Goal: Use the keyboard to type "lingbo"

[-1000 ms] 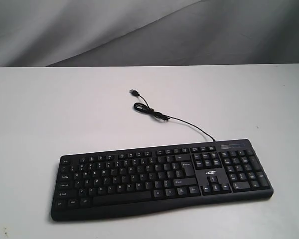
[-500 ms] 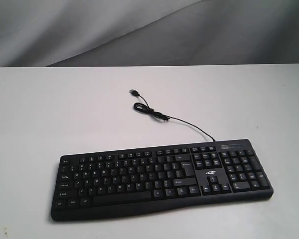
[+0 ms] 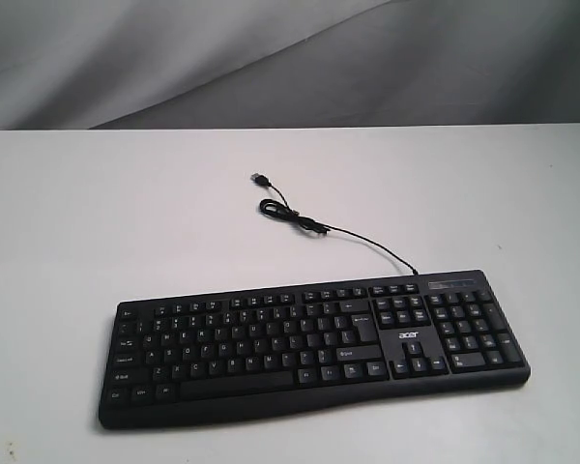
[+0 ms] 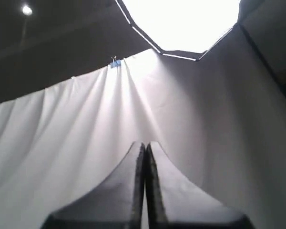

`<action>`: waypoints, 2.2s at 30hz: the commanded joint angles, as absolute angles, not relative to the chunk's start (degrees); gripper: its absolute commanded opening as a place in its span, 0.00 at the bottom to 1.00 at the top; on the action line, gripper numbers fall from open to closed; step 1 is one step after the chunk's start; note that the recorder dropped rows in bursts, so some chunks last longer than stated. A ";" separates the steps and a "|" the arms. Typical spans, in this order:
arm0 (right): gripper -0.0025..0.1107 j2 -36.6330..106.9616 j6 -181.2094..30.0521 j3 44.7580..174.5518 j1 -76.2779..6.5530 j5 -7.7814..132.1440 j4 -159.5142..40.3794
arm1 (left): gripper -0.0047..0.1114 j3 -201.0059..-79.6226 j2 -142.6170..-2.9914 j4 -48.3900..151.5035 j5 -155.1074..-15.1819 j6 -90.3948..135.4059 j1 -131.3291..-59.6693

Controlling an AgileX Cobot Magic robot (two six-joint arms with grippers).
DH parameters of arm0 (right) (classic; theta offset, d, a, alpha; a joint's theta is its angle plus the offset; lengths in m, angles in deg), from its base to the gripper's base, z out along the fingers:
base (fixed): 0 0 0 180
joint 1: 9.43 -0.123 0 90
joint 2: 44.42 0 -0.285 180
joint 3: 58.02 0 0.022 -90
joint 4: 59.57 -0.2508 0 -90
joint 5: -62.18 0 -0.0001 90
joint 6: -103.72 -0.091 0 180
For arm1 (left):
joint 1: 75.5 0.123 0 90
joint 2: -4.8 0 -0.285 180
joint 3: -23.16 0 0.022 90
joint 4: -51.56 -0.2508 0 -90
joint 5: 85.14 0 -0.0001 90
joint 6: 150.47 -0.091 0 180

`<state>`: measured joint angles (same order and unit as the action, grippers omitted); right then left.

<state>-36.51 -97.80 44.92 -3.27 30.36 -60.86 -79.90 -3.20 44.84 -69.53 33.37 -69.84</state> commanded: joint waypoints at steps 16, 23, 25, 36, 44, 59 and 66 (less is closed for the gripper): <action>0.02 17.66 -135.73 83.81 -3.68 48.26 -10.91 | 0.04 -79.62 -2.99 44.84 -70.17 33.49 -69.78; 0.02 36.35 -139.13 95.18 -3.79 54.64 12.29 | 0.04 -79.62 -2.99 44.84 -70.17 33.49 -69.78; 0.02 40.48 -139.13 97.63 -4.82 61.78 14.69 | 0.04 -79.62 -2.99 44.84 -70.17 33.49 -69.78; 0.02 59.59 -111.22 108.05 -17.57 84.44 -9.63 | 0.04 -79.62 -2.99 44.84 -70.17 33.49 -69.78; 0.02 67.70 -37.47 113.96 -24.25 85.60 -77.86 | 0.04 -79.62 -2.99 44.84 -70.17 33.49 -69.78; 0.02 67.78 15.19 112.08 -34.36 109.20 -118.13 | 0.04 -79.62 -2.99 44.84 -70.17 33.49 -69.78; 0.02 67.78 11.36 109.12 -44.36 99.20 -110.27 | 0.04 -79.62 -2.99 44.84 -70.17 33.49 -69.78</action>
